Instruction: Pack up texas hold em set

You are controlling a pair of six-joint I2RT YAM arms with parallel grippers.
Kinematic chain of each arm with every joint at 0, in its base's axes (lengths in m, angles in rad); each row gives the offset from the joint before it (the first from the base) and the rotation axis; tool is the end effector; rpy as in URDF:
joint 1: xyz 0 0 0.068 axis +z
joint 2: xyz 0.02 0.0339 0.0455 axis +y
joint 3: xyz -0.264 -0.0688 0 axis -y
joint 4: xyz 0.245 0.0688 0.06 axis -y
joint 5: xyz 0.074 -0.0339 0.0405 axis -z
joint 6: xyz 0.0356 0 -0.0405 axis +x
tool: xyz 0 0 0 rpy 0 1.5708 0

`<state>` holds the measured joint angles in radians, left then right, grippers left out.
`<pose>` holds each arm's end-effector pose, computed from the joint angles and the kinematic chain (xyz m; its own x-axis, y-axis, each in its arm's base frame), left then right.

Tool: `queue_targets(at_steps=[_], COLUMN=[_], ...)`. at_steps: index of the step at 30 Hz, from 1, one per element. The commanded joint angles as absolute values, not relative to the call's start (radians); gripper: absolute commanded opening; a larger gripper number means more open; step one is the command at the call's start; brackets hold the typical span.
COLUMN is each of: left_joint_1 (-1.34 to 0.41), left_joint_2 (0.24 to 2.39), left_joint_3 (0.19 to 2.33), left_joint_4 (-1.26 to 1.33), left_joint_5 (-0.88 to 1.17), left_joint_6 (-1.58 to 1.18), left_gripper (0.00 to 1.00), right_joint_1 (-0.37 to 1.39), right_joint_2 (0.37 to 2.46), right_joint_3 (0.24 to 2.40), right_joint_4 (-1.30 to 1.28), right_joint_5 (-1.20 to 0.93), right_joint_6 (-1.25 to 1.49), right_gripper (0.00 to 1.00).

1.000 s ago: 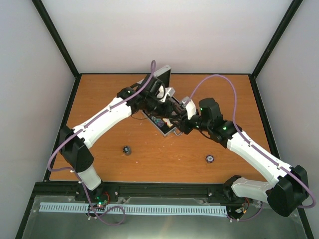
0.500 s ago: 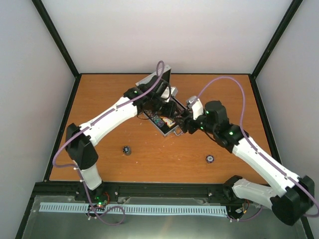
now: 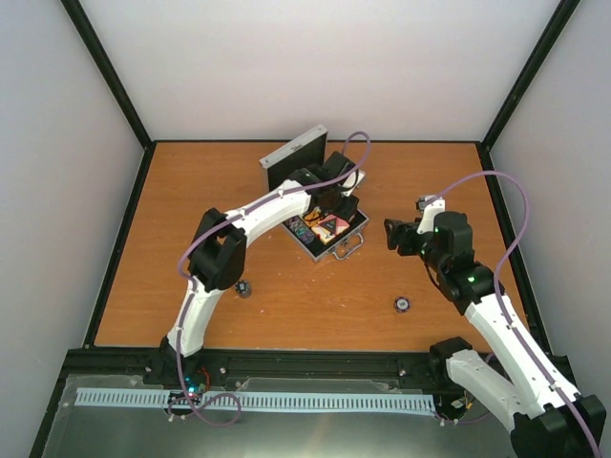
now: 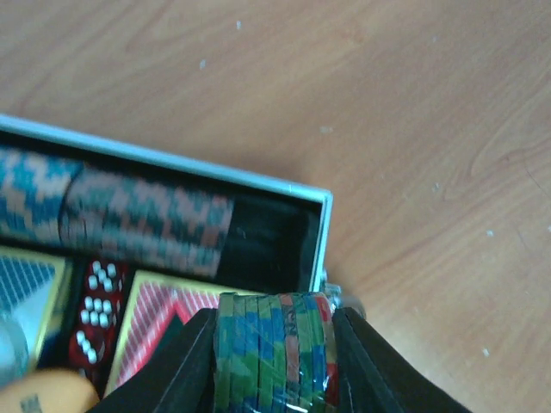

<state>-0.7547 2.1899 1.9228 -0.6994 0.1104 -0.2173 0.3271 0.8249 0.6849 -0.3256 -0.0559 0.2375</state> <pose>0.3524 -0.3368 0.2317 -0.7420 0.4036 -0.5353 0.5802 0.7867 -0.2110 0.1790 0.0628 0.2834 -0.4998 0.0785 -0.8626 -0.2577 0.9373 0.2346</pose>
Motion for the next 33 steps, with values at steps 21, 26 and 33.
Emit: queue_targets(at_steps=[21,26,33], left_joint_1=[-0.764,-0.764,-0.764], left_joint_2=[2.357,2.373,2.383], left_joint_3=[2.077,2.077,2.074], left_joint_4=[-0.605,-0.611,-0.611], left_joint_5=[0.145,0.139,0.110], left_joint_6=[-0.001,0.012,0.035], left_gripper=[0.11,0.11,0.12], right_joint_1=[0.268,0.266,0.265], right_joint_2=[0.881,0.887,0.882], right_joint_3=[0.697,0.701,0.695], right_joint_4=[-0.286,-0.285,-0.281], right_joint_5=[-0.090,-0.094,-0.101], right_joint_6=[0.307,0.307,0.319], right_gripper=[0.83,0.83,0.83])
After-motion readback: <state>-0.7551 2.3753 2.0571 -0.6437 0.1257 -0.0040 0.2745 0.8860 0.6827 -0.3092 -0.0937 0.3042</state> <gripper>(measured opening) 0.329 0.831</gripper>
